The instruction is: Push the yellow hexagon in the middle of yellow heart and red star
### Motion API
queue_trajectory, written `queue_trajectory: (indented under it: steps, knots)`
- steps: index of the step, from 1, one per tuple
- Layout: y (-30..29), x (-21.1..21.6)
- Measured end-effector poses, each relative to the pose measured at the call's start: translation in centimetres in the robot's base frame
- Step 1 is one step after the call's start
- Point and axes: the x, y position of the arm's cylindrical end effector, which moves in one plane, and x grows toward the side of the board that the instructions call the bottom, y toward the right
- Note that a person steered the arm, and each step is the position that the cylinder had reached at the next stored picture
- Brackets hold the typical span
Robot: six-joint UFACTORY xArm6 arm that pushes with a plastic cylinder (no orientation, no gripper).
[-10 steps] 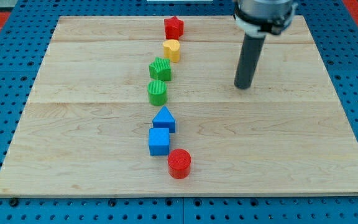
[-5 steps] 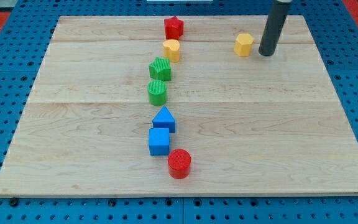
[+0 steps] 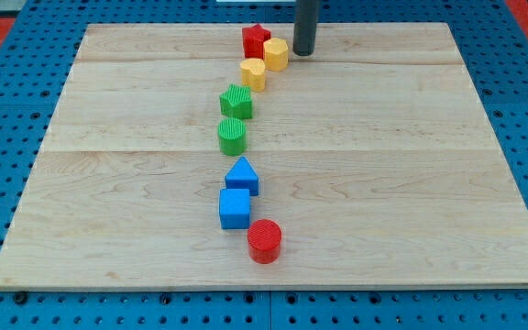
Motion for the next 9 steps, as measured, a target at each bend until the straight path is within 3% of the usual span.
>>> queue_trajectory:
  steps: [2,7,9]
  knots:
    - [-4.1,0.0]
    - [-0.8,4.9]
    - [-3.8,5.3]
